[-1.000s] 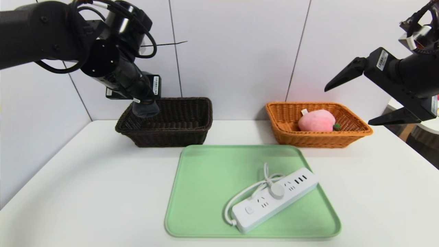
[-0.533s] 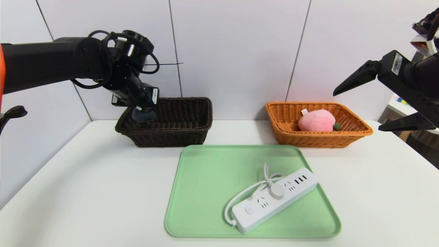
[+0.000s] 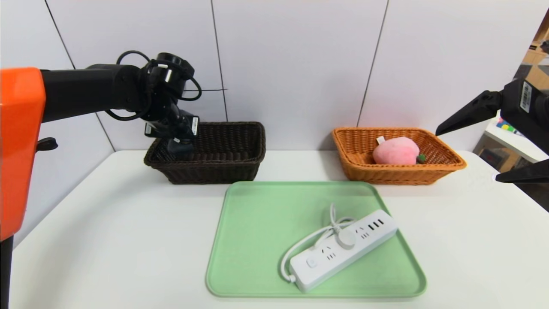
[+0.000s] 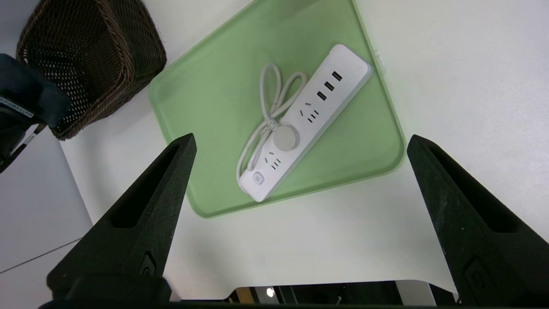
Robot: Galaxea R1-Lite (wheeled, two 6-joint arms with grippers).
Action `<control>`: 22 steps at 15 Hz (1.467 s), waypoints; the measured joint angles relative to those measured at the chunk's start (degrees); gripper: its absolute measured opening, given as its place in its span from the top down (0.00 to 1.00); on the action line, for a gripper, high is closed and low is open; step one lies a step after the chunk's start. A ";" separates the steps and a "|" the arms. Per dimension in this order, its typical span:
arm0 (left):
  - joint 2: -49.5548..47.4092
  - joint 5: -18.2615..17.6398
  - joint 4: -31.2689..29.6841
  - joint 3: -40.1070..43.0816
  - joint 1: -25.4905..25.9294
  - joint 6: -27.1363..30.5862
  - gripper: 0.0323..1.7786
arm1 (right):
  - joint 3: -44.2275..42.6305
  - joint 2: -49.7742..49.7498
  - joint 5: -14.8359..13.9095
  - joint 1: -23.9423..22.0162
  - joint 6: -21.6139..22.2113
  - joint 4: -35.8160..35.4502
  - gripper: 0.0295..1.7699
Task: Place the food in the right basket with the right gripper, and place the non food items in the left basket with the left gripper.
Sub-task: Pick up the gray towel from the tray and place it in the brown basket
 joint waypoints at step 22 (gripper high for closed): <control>6.51 0.17 -4.47 -0.09 0.87 0.74 0.91 | 4.90 -2.88 1.21 -0.41 -0.05 -0.20 0.04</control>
